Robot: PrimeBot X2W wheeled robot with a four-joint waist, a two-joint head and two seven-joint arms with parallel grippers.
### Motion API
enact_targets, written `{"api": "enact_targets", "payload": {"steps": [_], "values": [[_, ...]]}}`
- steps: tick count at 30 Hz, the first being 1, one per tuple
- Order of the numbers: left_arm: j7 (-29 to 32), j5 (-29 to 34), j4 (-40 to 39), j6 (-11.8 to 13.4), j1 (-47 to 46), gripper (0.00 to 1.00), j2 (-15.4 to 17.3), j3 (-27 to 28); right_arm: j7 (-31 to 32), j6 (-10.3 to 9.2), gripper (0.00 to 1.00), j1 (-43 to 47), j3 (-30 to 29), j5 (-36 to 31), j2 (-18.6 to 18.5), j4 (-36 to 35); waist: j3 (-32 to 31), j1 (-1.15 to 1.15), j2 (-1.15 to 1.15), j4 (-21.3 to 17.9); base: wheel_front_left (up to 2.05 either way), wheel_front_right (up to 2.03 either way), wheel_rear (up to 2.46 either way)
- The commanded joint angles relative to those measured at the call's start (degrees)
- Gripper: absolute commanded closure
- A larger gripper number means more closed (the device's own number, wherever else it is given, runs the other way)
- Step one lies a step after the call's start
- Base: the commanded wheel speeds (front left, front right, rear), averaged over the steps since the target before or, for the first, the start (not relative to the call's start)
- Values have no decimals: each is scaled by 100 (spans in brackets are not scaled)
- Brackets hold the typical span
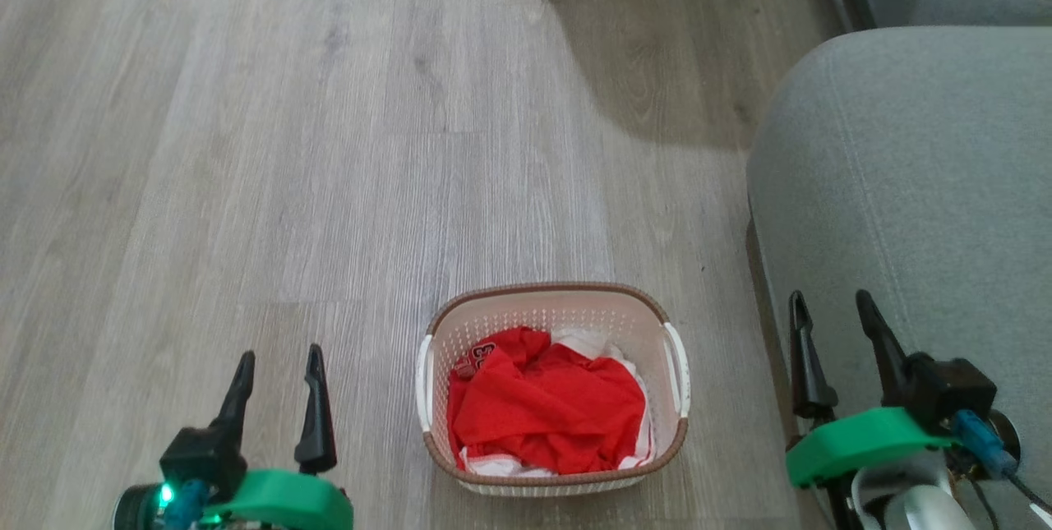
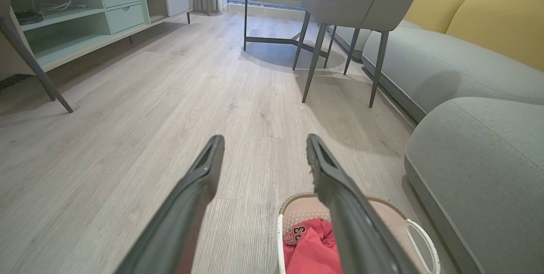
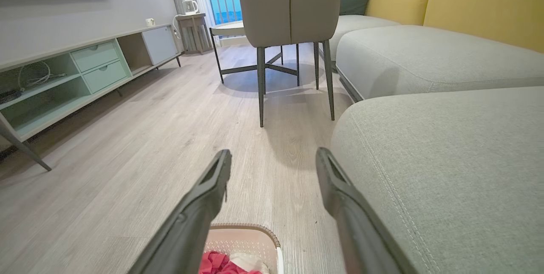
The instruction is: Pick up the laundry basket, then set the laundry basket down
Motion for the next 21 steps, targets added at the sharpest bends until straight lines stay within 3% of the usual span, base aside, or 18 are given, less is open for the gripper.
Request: {"api": "enact_targets", "payload": {"steps": [1,21], "values": [[-53,71,-185,-32,-127,0,-19,205,-69,13,0,-61,101,28,-30,-201,-61,1,0,-16,0,0,0],[-53,265,-96,-86,15,0,-31,153,-69,13,0,79,63,31,-30,-144,-203,1,0,-69,0,0,0]]}}
